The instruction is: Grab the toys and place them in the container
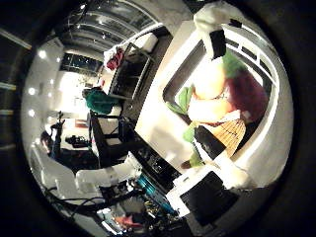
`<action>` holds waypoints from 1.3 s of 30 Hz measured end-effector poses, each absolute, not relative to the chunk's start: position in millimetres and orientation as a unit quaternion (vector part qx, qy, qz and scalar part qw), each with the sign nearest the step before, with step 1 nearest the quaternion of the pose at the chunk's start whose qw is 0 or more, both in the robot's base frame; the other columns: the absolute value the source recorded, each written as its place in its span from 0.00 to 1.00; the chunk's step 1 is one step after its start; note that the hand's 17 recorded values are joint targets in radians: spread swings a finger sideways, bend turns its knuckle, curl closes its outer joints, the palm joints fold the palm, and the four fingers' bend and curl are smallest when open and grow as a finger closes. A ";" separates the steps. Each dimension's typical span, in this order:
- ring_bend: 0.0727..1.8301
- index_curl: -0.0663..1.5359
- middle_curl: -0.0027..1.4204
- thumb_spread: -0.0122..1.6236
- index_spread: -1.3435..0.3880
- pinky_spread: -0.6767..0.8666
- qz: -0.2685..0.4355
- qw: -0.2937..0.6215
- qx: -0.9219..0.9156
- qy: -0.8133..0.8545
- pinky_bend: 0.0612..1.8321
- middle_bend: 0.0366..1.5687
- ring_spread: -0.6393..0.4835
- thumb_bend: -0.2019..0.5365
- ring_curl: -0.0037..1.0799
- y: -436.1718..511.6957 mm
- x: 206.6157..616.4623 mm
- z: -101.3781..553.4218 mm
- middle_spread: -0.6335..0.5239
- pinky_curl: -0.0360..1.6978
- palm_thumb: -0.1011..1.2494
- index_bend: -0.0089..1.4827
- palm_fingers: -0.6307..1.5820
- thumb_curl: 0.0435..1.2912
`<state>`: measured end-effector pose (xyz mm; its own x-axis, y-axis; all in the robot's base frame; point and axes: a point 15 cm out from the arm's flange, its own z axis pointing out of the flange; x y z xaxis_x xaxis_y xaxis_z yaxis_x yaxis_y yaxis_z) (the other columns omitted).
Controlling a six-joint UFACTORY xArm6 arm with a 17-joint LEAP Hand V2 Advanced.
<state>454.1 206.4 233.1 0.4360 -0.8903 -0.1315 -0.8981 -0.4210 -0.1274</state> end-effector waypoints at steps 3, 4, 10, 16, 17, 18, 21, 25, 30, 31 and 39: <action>0.17 0.36 0.28 0.66 0.48 0.76 0.022 0.086 -0.842 0.532 0.28 0.13 0.74 0.25 0.26 199.6 455.8 229.1 0.56 0.22 0.71 0.35 0.34 0.40; 0.15 0.35 0.27 0.66 0.49 0.76 0.022 0.086 -0.841 0.534 0.26 0.12 0.74 0.25 0.25 195.7 458.1 226.9 0.57 0.21 0.71 0.35 0.35 0.40; 0.09 0.32 0.25 0.67 0.49 0.76 0.008 0.065 -0.832 0.551 0.21 0.10 0.74 0.25 0.22 154.4 473.2 214.1 0.58 0.19 0.71 0.32 0.39 0.39; 0.06 0.31 0.23 0.68 0.51 0.76 0.006 0.063 -0.822 0.566 0.18 0.10 0.74 0.25 0.20 134.8 478.8 213.6 0.58 0.18 0.71 0.31 0.41 0.38; 0.06 0.31 0.23 0.68 0.50 0.76 0.005 0.063 -0.822 0.566 0.18 0.10 0.74 0.25 0.20 134.6 478.7 213.8 0.58 0.18 0.71 0.31 0.41 0.38; 0.06 0.31 0.23 0.68 0.50 0.76 0.005 0.063 -0.822 0.566 0.18 0.10 0.74 0.25 0.20 134.2 478.5 214.2 0.58 0.18 0.71 0.31 0.41 0.37; 0.06 0.31 0.23 0.69 0.51 0.76 0.006 0.062 -0.822 0.567 0.17 0.10 0.74 0.25 0.19 130.4 476.4 218.3 0.58 0.17 0.71 0.31 0.41 0.37; 0.06 0.31 0.22 0.69 0.52 0.76 0.007 0.065 -0.823 0.565 0.16 0.10 0.74 0.25 0.17 124.2 476.7 221.9 0.58 0.17 0.69 0.32 0.42 0.37; 0.06 0.31 0.22 0.70 0.53 0.76 0.010 0.065 -0.822 0.566 0.16 0.10 0.74 0.25 0.16 114.8 466.4 230.8 0.58 0.17 0.69 0.32 0.42 0.36; 0.06 0.31 0.22 0.70 0.54 0.75 0.009 0.066 -0.821 0.568 0.15 0.10 0.74 0.25 0.15 111.9 462.6 234.0 0.58 0.17 0.68 0.32 0.42 0.36; 0.06 0.31 0.23 0.70 0.54 0.76 -0.002 0.079 -0.818 0.570 0.14 0.11 0.74 0.25 0.13 100.2 431.1 256.3 0.57 0.17 0.68 0.31 0.44 0.36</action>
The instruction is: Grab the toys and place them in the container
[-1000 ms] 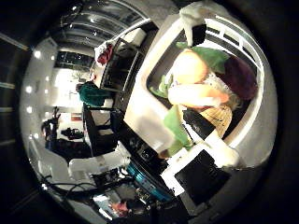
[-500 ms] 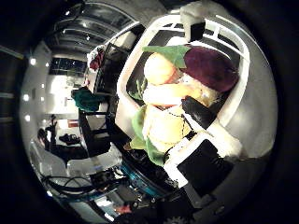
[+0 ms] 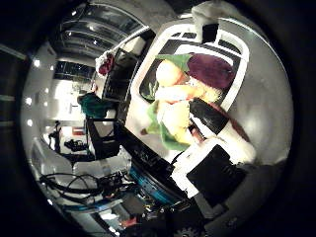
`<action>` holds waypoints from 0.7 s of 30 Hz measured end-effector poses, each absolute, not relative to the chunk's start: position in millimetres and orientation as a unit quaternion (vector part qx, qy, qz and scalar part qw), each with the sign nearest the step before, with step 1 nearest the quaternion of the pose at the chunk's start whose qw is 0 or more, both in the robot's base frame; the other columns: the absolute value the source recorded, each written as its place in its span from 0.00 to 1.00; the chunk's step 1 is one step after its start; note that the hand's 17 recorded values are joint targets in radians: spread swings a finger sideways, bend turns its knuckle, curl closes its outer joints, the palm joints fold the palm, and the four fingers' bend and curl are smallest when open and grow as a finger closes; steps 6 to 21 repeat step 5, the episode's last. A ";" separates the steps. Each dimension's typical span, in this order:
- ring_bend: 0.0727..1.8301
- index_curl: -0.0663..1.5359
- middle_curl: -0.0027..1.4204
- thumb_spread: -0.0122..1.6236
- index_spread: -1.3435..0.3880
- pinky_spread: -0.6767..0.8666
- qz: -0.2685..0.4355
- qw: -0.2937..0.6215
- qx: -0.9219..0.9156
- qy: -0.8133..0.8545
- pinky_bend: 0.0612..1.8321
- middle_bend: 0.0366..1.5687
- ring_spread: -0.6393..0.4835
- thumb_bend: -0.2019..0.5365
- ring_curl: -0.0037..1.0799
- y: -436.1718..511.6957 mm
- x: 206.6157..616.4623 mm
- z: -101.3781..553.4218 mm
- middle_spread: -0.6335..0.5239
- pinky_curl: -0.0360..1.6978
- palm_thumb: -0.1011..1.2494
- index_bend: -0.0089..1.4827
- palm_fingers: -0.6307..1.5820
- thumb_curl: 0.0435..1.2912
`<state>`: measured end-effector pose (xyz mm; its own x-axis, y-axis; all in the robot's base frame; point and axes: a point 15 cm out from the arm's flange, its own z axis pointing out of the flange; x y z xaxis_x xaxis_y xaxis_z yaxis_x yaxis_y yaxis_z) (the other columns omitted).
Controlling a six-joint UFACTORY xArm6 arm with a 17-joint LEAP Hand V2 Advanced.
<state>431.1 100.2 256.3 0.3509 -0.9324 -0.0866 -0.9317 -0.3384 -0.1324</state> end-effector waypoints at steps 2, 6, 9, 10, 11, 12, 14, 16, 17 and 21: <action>0.06 0.32 0.23 0.70 0.55 0.76 -0.004 0.082 -0.818 0.569 0.14 0.11 0.74 0.25 0.13 100.4 428.5 262.0 0.57 0.17 0.68 0.31 0.44 0.36; 0.05 0.32 0.24 0.70 0.54 0.76 -0.005 0.084 -0.820 0.567 0.14 0.11 0.74 0.25 0.12 103.4 427.4 264.5 0.57 0.17 0.68 0.31 0.44 0.35; 0.05 0.32 0.24 0.70 0.54 0.76 -0.005 0.084 -0.820 0.567 0.14 0.11 0.74 0.25 0.12 103.4 427.4 264.5 0.57 0.17 0.68 0.31 0.44 0.35; 0.05 0.32 0.24 0.70 0.54 0.76 -0.005 0.084 -0.820 0.567 0.14 0.11 0.74 0.25 0.12 103.4 427.4 264.5 0.57 0.17 0.68 0.31 0.44 0.35; 0.05 0.32 0.24 0.70 0.54 0.76 -0.005 0.084 -0.820 0.567 0.14 0.11 0.74 0.25 0.12 103.4 427.4 264.5 0.57 0.17 0.68 0.31 0.44 0.35; 0.05 0.32 0.24 0.70 0.54 0.76 -0.005 0.084 -0.820 0.567 0.14 0.11 0.74 0.25 0.12 103.4 427.4 264.5 0.57 0.17 0.68 0.31 0.44 0.35; 0.05 0.32 0.24 0.70 0.54 0.76 -0.005 0.084 -0.820 0.567 0.14 0.11 0.74 0.25 0.12 103.4 427.4 264.5 0.57 0.17 0.68 0.31 0.44 0.35; 0.05 0.32 0.24 0.70 0.54 0.76 -0.005 0.084 -0.820 0.567 0.14 0.11 0.74 0.25 0.12 103.4 427.4 264.5 0.57 0.17 0.68 0.31 0.44 0.35; 0.05 0.32 0.24 0.70 0.54 0.76 -0.005 0.084 -0.820 0.567 0.14 0.11 0.74 0.25 0.12 103.4 427.4 264.5 0.57 0.17 0.68 0.31 0.44 0.35; 0.05 0.32 0.24 0.70 0.54 0.76 -0.005 0.084 -0.820 0.567 0.14 0.11 0.74 0.25 0.12 103.4 427.4 264.5 0.57 0.17 0.68 0.31 0.44 0.35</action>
